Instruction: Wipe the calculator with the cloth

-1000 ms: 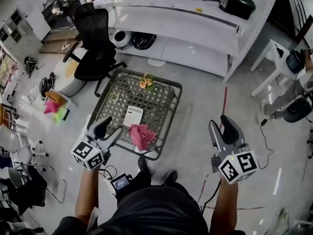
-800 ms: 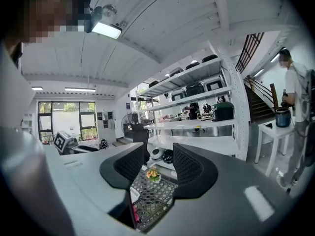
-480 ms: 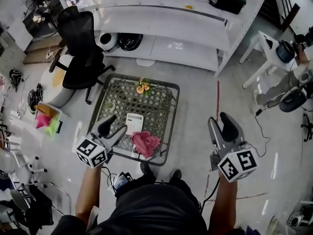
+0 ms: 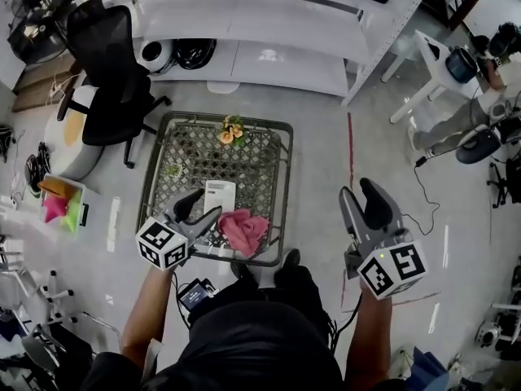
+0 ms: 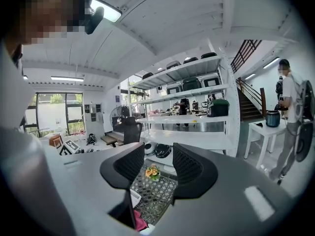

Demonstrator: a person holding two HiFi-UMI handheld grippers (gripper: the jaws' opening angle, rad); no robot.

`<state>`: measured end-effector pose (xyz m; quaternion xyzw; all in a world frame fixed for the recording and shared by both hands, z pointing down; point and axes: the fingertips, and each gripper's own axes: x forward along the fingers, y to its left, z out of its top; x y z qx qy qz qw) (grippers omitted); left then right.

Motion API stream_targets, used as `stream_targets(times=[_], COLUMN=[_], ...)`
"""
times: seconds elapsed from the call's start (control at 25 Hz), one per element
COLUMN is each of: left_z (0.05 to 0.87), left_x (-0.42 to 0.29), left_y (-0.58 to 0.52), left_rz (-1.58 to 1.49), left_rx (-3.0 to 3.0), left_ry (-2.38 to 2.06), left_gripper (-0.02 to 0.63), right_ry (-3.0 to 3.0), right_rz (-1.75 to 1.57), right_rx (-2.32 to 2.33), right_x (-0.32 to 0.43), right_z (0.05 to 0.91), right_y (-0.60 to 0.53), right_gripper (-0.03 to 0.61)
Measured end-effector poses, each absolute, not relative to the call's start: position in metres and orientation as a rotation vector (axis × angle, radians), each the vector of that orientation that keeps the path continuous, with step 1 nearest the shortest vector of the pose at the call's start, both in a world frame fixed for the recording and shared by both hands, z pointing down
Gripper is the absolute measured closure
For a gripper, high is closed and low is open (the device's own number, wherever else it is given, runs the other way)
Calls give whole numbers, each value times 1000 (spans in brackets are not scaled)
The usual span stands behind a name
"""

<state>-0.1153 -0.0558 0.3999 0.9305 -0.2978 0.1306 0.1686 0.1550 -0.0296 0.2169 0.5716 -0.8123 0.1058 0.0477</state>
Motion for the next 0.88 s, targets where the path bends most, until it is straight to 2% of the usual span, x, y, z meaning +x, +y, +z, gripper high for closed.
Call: stream_targets(times=[0.4,0.88], left_z=[487,629], left_x=[-89,-64], left_y=[-49,-19], left_rz=[541,802], left_rx=[2536,2304], left_ry=[-751,-687], left_gripper=[314,294], right_ry=[-2460,-2471], right_rz=[442,524], right_rx=[1635,1477], right_x=[142,133], right_z=[263,304], right_y=[-59,-105], right_gripper=[417,417])
